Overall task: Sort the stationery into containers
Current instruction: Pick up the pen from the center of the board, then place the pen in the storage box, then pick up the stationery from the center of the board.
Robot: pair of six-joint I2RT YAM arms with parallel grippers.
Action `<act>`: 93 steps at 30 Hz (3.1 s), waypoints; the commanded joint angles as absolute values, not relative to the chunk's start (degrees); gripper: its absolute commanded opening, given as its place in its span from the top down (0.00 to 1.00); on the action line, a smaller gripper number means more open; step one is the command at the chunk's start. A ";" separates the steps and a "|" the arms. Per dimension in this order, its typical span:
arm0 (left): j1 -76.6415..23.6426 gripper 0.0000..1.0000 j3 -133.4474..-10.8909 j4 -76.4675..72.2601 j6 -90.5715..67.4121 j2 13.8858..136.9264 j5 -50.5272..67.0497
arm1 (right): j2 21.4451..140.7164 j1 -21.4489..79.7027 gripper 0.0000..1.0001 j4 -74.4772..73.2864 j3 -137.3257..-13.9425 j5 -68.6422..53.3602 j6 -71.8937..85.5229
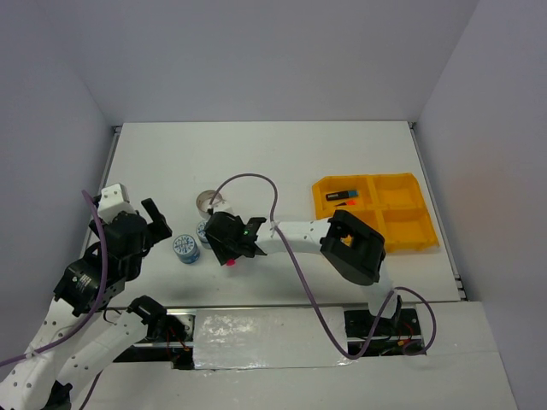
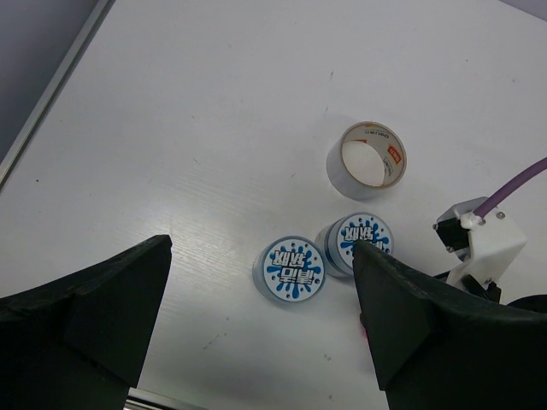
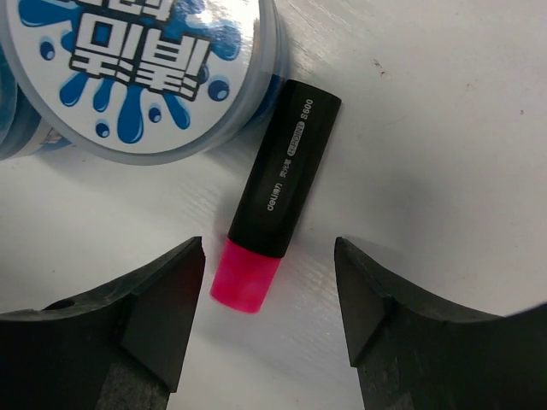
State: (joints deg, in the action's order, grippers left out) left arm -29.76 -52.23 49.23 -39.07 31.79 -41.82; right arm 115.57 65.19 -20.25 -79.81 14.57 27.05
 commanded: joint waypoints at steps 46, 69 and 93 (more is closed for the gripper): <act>-29.53 0.01 -51.59 44.82 -35.33 31.99 -37.36 | 78.31 21.27 0.83 -15.56 -53.88 37.71 56.78; -29.53 0.01 -51.86 45.97 -37.00 31.11 -40.08 | 104.90 40.68 0.27 -14.76 -84.97 14.95 24.87; -29.44 0.01 -51.59 44.91 -35.68 31.20 -38.06 | 135.79 50.36 0.68 -27.60 -114.87 12.31 25.40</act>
